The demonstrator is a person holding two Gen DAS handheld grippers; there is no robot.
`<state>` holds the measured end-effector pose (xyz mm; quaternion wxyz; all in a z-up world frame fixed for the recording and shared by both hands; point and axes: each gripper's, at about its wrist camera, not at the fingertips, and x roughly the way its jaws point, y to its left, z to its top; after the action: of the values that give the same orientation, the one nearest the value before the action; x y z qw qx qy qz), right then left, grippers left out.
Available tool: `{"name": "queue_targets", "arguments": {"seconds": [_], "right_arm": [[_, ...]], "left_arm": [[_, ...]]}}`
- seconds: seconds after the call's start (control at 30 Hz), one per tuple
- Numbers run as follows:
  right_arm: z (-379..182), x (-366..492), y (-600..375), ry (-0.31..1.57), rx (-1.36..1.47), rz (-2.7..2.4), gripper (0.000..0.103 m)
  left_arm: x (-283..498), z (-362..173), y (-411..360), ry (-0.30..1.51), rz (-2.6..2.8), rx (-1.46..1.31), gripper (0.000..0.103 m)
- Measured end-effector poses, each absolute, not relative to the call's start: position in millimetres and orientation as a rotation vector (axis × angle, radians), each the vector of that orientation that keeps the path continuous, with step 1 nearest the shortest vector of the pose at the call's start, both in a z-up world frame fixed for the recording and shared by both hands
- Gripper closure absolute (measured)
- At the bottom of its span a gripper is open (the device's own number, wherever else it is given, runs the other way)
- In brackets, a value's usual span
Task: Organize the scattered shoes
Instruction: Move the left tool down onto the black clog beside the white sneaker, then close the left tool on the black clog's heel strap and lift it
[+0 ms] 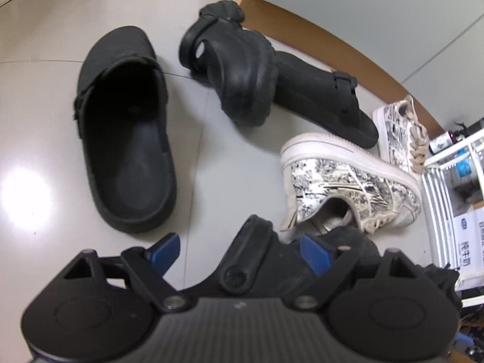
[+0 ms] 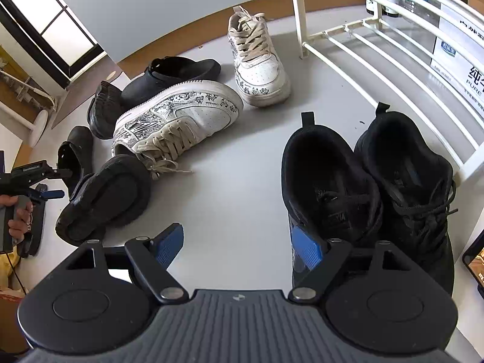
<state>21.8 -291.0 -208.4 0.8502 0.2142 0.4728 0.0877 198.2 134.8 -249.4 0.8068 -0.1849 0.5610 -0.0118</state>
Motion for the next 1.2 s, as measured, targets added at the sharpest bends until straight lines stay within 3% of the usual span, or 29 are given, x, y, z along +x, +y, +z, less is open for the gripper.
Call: {"name": "queue_targets", "arguments": {"seconds": [0.4,0.57,0.63,0.67,1.2], "right_arm": [[-212,24,-283,1.010,0.438,0.201,0.020],[-214,25,-279,1.020,0.433,0.214,0.020],[-214,25,-278,1.023,0.432,0.218,0.020],[-214,24,-278,1.024,0.433,0.218,0.020],[-219,23,-278,1.042,0.439,0.220,0.020]], "left_arm": [[227,-276,108,1.276,-0.064,-0.281,0.018],[225,-287,108,1.327,-0.095,-0.289,0.035],[225,-289,108,1.338,-0.118,-0.305,0.061],[223,-290,105,1.344,-0.135,-0.309,0.066],[213,-275,48,1.335,-0.332,-0.176,0.067]]}}
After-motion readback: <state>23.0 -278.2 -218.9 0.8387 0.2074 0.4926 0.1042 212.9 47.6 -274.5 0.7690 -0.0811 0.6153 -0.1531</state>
